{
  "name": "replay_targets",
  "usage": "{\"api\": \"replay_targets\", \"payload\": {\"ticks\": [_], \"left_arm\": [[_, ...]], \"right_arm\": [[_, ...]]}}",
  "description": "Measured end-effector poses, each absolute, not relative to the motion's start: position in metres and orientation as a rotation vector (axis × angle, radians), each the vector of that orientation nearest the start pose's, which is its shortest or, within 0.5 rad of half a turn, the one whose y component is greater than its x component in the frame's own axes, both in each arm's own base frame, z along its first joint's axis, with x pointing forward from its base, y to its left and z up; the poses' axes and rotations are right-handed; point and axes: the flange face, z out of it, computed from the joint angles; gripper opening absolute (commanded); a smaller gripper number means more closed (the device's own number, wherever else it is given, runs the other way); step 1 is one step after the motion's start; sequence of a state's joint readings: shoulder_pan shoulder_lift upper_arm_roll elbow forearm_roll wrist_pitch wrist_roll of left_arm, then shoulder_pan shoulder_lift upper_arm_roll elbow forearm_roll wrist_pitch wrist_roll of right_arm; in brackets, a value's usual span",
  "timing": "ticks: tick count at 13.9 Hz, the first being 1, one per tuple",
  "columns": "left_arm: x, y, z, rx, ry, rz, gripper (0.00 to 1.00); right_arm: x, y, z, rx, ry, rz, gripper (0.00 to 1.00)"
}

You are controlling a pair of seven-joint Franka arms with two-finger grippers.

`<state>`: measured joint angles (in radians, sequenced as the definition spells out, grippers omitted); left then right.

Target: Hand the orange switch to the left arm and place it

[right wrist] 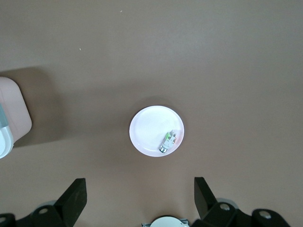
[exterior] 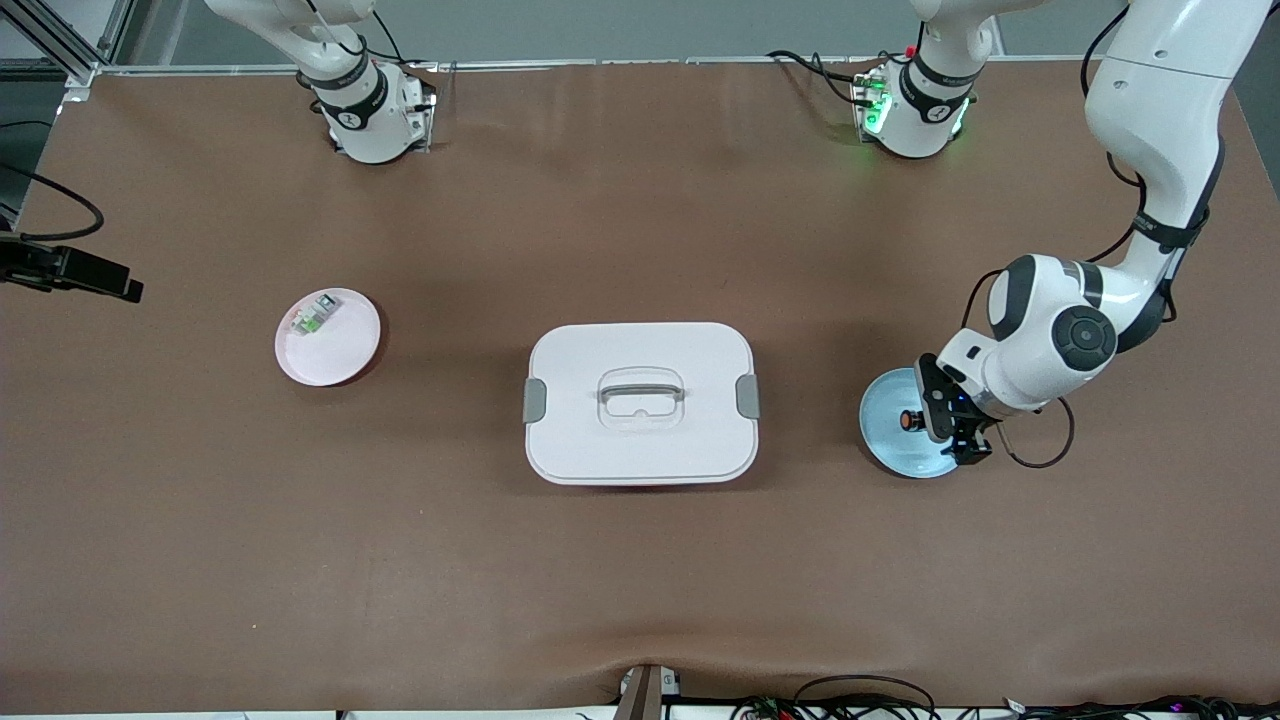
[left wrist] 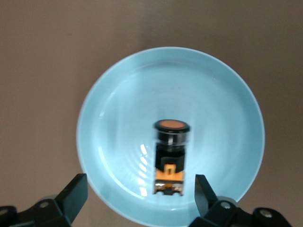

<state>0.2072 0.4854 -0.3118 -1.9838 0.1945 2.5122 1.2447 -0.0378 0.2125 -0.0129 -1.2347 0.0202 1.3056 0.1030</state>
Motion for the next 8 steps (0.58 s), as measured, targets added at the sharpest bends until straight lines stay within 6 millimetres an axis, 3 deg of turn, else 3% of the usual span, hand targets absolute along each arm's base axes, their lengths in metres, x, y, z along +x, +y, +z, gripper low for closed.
{"api": "replay_targets", "payload": {"ticks": [3,8], "left_arm": [[0.63,-0.057,0.278,-2.472,1.862,-0.125,1.0],[0.65,-0.063,0.371,-2.755,1.355,-0.136,1.0]], "right_arm": [[0.574,-0.026,0.635,-3.111,0.234,0.191,1.0],[0.566,-0.022,0.636,-3.105,0.226,0.19,1.0]]}}
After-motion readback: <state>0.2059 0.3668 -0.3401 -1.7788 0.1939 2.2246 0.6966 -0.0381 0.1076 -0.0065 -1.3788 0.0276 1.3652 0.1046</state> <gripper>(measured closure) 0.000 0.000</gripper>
